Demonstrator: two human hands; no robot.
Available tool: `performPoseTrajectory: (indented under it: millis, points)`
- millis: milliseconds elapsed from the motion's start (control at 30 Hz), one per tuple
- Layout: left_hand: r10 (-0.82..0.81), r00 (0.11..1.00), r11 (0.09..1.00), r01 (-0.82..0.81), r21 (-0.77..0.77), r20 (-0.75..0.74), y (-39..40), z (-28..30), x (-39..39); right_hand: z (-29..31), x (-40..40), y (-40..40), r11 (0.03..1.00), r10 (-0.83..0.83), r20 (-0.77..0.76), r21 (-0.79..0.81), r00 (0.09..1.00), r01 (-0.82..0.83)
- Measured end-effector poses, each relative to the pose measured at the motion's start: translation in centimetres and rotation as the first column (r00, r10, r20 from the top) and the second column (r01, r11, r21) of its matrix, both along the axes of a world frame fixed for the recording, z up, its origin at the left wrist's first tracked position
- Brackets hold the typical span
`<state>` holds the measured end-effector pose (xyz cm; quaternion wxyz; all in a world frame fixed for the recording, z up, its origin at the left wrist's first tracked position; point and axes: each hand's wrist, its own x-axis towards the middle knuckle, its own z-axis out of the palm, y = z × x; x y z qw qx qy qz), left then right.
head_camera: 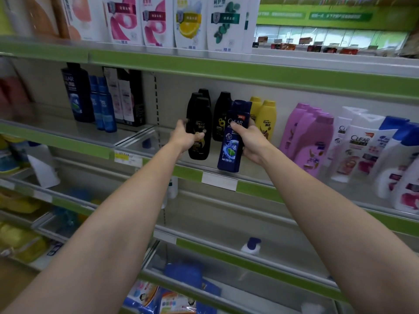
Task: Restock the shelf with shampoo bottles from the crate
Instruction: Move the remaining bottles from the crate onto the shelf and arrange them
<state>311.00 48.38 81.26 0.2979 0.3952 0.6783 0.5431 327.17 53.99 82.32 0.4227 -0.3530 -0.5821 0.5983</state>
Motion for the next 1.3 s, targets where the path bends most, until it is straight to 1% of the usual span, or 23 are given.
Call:
performPoseTrajectory:
  millis: [100, 133, 200, 300, 367, 433, 600, 700, 800, 967, 1100, 1200, 1300]
  points:
    - [0.114, 0.991, 0.989, -0.120, -0.091, -0.069, -0.3, 0.2, 0.8, 0.3, 1.0, -0.5, 1.000, 0.022, -0.027, -0.021, 0.999, -0.023]
    - [0.146, 0.985, 0.984, -0.154, -0.090, -0.091, -0.6, 0.4, 1.4, 0.4, 1.5, -0.7, 0.999, 0.035, -0.034, -0.026, 0.999, -0.036]
    - [0.175, 0.976, 0.982, -0.182, -0.041, -0.131, -1.1, 0.9, 2.5, 0.7, 2.3, -1.0, 0.998, 0.051, -0.038, -0.031, 0.998, -0.052]
    - [0.117, 0.979, 0.993, -0.117, 0.010, -0.168, -2.3, 1.6, 5.6, 0.9, 4.4, -1.8, 0.999, 0.046, 0.033, 0.014, 0.998, -0.047]
    - [0.051, 0.984, 0.999, -0.050, 0.011, -0.171, -2.5, 1.7, 7.5, 1.0, 6.0, -2.5, 0.996, 0.057, 0.092, 0.069, 0.994, -0.064]
    - [-0.013, 0.985, 1.000, 0.017, 0.020, -0.174, -3.0, 2.0, 9.9, 1.3, 8.1, -3.4, 0.991, 0.085, 0.119, 0.096, 0.989, -0.097]
    - [-0.132, 0.971, 0.991, 0.133, -0.010, -0.197, -4.3, 2.4, 16.4, 1.7, 14.1, -5.1, 0.974, 0.140, 0.117, 0.164, 0.983, -0.158]
    - [-0.159, 0.966, 0.987, 0.158, -0.022, -0.204, -5.1, 2.5, 20.5, 1.9, 18.2, -6.3, 0.966, 0.146, 0.106, 0.199, 0.984, -0.164]
    - [-0.175, 0.968, 0.984, 0.178, 0.003, -0.182, -6.3, 2.5, 25.4, 1.8, 22.7, -7.7, 0.966, 0.151, 0.100, 0.198, 0.983, -0.168]
    - [-0.203, 0.958, 0.979, 0.202, -0.023, -0.202, -7.6, 2.0, 33.1, 1.5, 30.4, -9.6, 0.970, 0.148, 0.121, 0.175, 0.982, -0.168]
    - [-0.229, 0.955, 0.974, 0.225, -0.040, -0.190, -7.9, 1.3, 38.7, 1.1, 36.2, -10.5, 0.972, 0.117, 0.186, 0.181, 0.976, -0.151]
    - [-0.272, 0.947, 0.962, 0.267, -0.054, -0.170, -7.6, 1.2, 42.6, 0.8, 40.4, -10.8, 0.976, 0.074, 0.253, 0.178, 0.965, -0.122]
    - [-0.346, 0.925, 0.938, 0.340, -0.062, -0.157, -7.2, 1.5, 46.2, 0.8, 44.3, -10.7, 0.982, 0.013, 0.281, 0.178, 0.960, -0.065]
